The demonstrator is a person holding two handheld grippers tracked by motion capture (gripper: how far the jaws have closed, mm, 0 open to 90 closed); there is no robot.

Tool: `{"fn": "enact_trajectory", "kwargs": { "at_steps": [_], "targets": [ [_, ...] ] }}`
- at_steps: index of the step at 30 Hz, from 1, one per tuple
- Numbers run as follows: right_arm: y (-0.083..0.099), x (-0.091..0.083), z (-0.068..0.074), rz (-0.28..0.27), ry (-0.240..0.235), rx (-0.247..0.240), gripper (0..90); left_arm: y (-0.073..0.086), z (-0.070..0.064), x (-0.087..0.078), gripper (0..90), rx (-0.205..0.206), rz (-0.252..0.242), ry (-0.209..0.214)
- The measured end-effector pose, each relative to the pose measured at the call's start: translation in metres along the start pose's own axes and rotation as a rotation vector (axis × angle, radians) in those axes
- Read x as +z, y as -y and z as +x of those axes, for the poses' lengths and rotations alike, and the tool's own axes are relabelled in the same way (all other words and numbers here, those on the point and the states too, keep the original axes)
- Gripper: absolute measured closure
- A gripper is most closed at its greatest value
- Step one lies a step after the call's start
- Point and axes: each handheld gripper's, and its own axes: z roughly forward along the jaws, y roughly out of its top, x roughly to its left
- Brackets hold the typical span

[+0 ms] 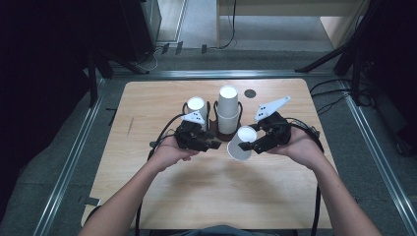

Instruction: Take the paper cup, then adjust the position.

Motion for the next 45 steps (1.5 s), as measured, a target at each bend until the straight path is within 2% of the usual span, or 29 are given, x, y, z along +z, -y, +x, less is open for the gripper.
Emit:
{"fn": "enact_trajectory", "kwargs": {
  "at_steps": [2,5,8,10,12,13,17,20,26,30,33,45],
  "targets": [
    [0.004,0.005,0.001,0.002,-0.007,-0.008,32.6,0.002,-0.001,-0.001,46.5,0.007,0.003,0.012],
    [0.008,0.012,0.003,-0.003,-0.023,-0.008,32.6,0.004,0.0,-0.001,43.8,-0.006,0.006,0.029],
    [0.012,0.019,0.005,-0.003,-0.033,-0.012,32.6,0.008,0.0,-0.002,38.8,0.004,0.013,0.046],
    [0.016,0.023,0.004,-0.006,-0.041,-0.015,32.6,0.012,0.0,-0.001,33.4,0.026,0.011,0.065],
    [0.018,0.026,0.004,-0.005,-0.04,-0.013,32.6,0.013,0.0,-0.001,28.6,0.015,0.015,0.074],
    [0.023,0.032,0.002,-0.008,-0.041,-0.008,32.7,0.014,0.001,0.001,25.5,0.008,0.037,0.099],
    [0.027,0.037,0.002,-0.024,-0.049,0.009,32.6,0.016,0.003,0.004,12.1,-0.005,0.039,0.142],
    [0.027,0.039,0.002,-0.027,-0.065,0.02,32.6,0.017,0.003,0.006,10.4,0.006,0.027,0.163],
    [0.026,0.046,0.002,-0.045,-0.097,0.017,32.6,0.019,-0.002,0.016,10.6,0.068,0.068,0.171],
    [0.023,0.049,0.003,-0.056,-0.115,0.025,32.6,0.019,-0.005,0.022,10.5,0.09,0.059,0.182],
    [0.02,0.049,0.004,-0.071,-0.137,0.037,32.6,0.018,-0.006,0.023,10.6,0.088,0.05,0.183],
    [0.012,0.054,0.008,-0.091,-0.166,0.041,32.8,0.016,-0.013,0.032,10.4,0.106,0.037,0.199]
  ]
}}
